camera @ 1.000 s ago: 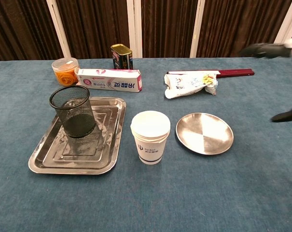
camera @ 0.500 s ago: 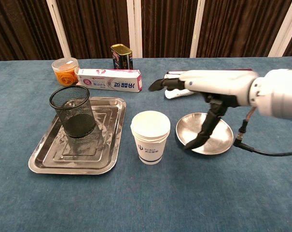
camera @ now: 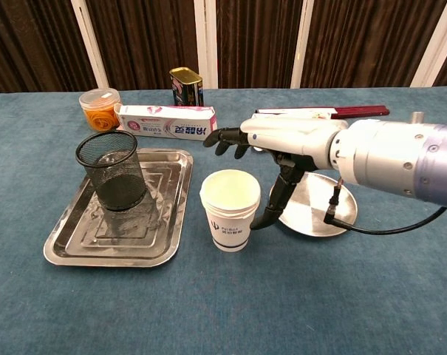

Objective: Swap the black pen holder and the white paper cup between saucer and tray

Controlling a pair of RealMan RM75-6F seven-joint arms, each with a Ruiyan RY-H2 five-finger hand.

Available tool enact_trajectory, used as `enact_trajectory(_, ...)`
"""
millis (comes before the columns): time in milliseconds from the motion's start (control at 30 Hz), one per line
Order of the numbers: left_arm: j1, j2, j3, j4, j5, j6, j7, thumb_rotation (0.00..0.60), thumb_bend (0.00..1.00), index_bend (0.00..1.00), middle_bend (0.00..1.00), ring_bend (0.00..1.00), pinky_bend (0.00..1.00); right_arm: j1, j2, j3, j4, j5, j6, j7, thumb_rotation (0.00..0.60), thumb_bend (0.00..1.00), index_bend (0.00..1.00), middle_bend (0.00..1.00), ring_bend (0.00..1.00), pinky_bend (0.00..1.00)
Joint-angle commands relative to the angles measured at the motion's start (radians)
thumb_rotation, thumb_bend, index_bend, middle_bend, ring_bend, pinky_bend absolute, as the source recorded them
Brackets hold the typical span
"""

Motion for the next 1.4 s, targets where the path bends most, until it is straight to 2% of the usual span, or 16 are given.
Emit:
enact_trajectory(33, 0.003, -0.002, -0.006, 0.003, -0.001, 0.002, -0.003, 0.600, 0.09, 0.22, 0.03, 0.00, 0.05, 0.007, -0.011, -0.007, 0.010, 0.005, 0.011, -0.002, 0.600, 0.00, 0.17, 0.21, 0.23, 0.00)
enact_trajectory(467, 0.014, -0.014, -0.030, 0.010, 0.001, 0.002, -0.017, 0.600, 0.09, 0.24, 0.04, 0.00, 0.05, 0.013, -0.052, -0.024, 0.042, -0.032, 0.060, 0.012, 0.600, 0.00, 0.38, 0.32, 0.31, 0.00)
enact_trajectory(800, 0.025, -0.014, -0.044, 0.008, 0.006, 0.008, -0.036, 0.600, 0.11, 0.24, 0.04, 0.00, 0.05, 0.009, -0.054, -0.029, 0.039, -0.044, 0.090, 0.019, 0.600, 0.00, 0.44, 0.38, 0.34, 0.00)
enact_trajectory(933, 0.029, -0.013, -0.049, 0.007, 0.006, 0.009, -0.037, 0.600, 0.11, 0.24, 0.04, 0.00, 0.05, 0.002, -0.018, -0.009, 0.014, -0.049, 0.114, 0.029, 0.600, 0.00, 0.44, 0.38, 0.34, 0.00)
enact_trajectory(1100, 0.031, -0.011, -0.053, 0.007, 0.006, 0.002, -0.039, 0.600, 0.11, 0.24, 0.04, 0.00, 0.05, -0.023, 0.075, 0.008, -0.028, -0.028, 0.141, 0.039, 0.600, 0.00, 0.44, 0.38, 0.34, 0.00)
enact_trajectory(1400, 0.034, -0.019, -0.054, 0.005, 0.014, -0.001, -0.021, 0.600, 0.11, 0.24, 0.04, 0.00, 0.06, -0.080, 0.204, -0.007, -0.044, -0.010, 0.137, 0.107, 0.600, 0.00, 0.44, 0.38, 0.34, 0.00)
